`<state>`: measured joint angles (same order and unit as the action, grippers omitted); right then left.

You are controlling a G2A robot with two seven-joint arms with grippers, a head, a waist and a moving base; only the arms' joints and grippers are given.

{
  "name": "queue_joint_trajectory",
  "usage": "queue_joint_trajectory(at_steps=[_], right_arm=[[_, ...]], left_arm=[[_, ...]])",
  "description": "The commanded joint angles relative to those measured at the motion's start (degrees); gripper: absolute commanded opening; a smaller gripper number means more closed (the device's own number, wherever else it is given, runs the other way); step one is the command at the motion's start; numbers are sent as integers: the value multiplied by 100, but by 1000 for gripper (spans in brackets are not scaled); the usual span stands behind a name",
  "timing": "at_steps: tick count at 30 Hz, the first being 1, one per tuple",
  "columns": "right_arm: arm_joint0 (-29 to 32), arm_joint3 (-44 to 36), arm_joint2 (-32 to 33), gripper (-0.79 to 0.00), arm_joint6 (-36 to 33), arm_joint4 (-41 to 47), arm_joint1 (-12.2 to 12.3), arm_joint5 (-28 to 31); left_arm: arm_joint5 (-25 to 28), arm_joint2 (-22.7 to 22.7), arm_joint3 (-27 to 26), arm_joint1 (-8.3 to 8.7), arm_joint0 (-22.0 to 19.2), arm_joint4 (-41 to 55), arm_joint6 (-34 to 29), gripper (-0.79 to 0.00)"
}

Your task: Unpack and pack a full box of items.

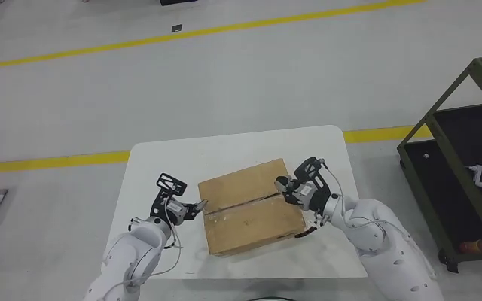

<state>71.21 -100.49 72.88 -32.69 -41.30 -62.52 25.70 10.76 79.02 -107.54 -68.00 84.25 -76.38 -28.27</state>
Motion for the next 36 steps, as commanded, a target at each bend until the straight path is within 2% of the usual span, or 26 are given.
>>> queue_joint_trajectory(at_steps=[1, 11, 19, 36], right_arm=[[7, -29, 17, -785, 58, -65, 8, 90], [-138, 389, -105, -785, 145, -295, 2, 125], [-168, 552, -277, -785, 153, -1022, -1, -129], [-20, 668, -217, -785, 153, -999, 8, -375]], left_arm=[[-4, -5, 3, -1, 0, 9, 10, 0], [-62, -7, 37, -4, 11, 24, 11, 0], [-10, -5, 41, 0, 1, 33, -9, 0], [98, -105, 77, -2, -118, 8, -68, 0]])
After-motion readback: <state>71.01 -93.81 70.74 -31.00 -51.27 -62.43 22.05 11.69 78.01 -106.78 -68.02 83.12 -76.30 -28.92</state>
